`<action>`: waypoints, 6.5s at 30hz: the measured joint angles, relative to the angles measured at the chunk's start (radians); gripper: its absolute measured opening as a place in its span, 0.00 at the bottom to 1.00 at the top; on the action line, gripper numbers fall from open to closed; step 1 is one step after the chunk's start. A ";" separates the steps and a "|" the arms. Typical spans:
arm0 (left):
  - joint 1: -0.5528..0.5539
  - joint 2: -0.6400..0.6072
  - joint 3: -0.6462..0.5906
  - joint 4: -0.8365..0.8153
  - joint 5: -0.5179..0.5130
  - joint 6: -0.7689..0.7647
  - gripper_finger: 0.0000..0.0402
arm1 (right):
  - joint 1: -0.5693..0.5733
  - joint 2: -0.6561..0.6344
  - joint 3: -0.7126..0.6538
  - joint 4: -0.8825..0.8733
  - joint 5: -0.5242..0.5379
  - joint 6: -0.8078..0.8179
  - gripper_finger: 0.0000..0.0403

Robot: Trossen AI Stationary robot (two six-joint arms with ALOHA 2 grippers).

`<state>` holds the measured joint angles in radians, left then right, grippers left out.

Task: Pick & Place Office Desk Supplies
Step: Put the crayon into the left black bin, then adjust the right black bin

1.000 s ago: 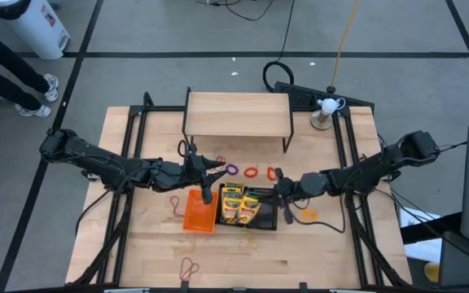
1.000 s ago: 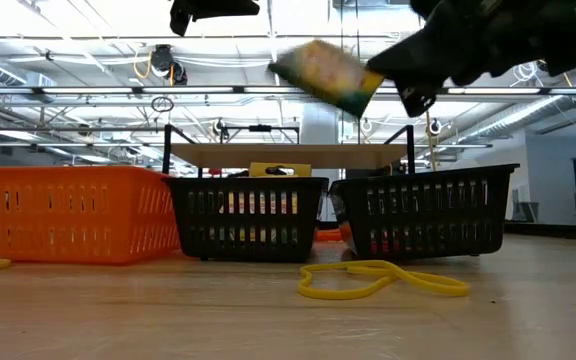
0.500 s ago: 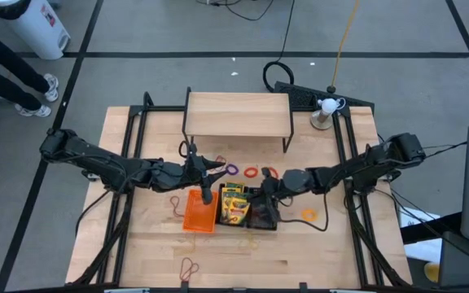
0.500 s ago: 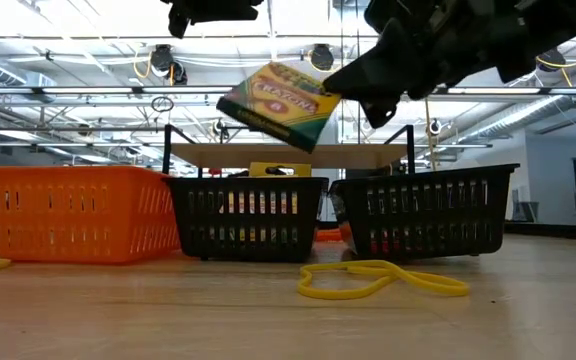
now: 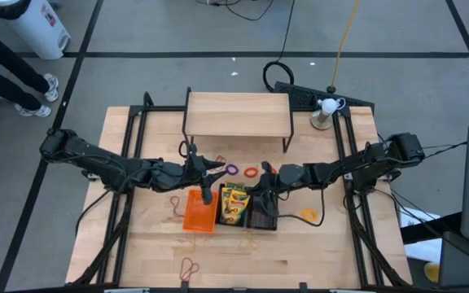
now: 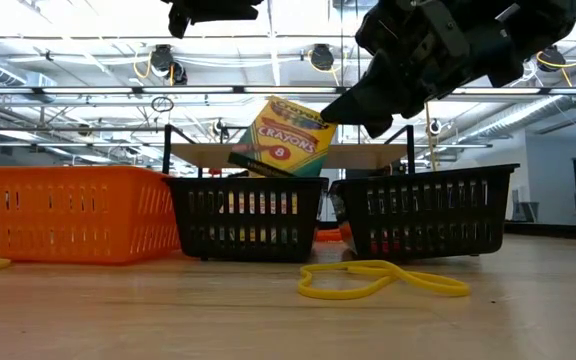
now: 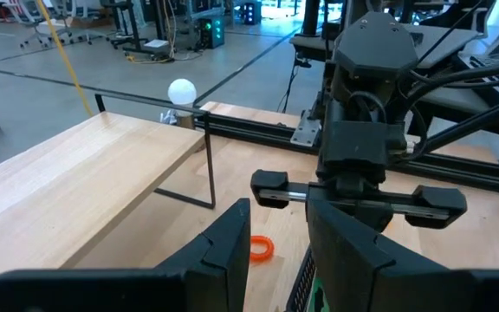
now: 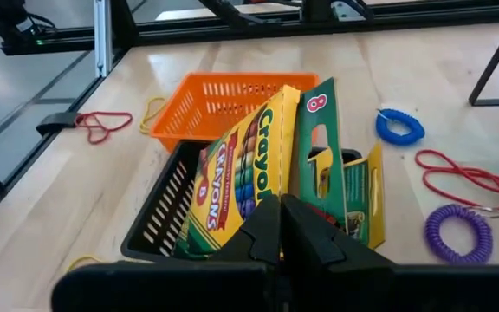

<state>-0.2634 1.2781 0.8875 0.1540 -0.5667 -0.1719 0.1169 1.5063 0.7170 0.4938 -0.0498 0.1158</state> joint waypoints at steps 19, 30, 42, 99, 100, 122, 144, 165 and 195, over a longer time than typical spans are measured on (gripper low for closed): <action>0.000 0.000 0.000 0.008 0.000 -0.002 0.30 | 0.019 0.000 0.000 0.055 -0.033 -0.076 0.12; 0.000 0.000 0.000 0.008 0.000 0.001 0.30 | 0.036 -0.019 -0.002 0.126 -0.037 -0.053 0.40; 0.014 0.000 0.000 0.014 0.000 0.019 0.30 | 0.057 -0.371 -0.002 -0.209 -0.056 -0.050 0.34; 0.121 -0.004 0.000 0.031 -0.015 0.228 0.30 | 0.196 -0.495 -0.158 -0.333 0.327 0.412 0.27; 0.117 -0.004 0.000 0.032 -0.015 0.220 0.30 | 0.208 -0.495 -0.158 -0.332 0.308 0.401 0.27; 0.029 -0.003 0.000 0.067 0.017 0.225 0.30 | 0.270 -0.168 -0.159 -0.085 0.309 0.263 0.00; 0.028 -0.003 0.000 0.085 -0.012 0.275 0.30 | 0.196 -0.158 0.209 -0.905 0.179 0.373 0.00; 0.027 -0.003 0.000 0.082 -0.012 0.271 0.30 | 0.159 -0.012 0.209 -0.949 0.056 0.404 0.00; 0.019 -0.003 0.000 0.074 -0.008 0.263 0.30 | 0.141 -0.048 0.208 -1.095 0.048 0.476 0.00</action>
<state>-0.2446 1.2755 0.8879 0.2279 -0.5747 0.0910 0.2575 1.4582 0.9253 -0.6008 -0.0021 0.5918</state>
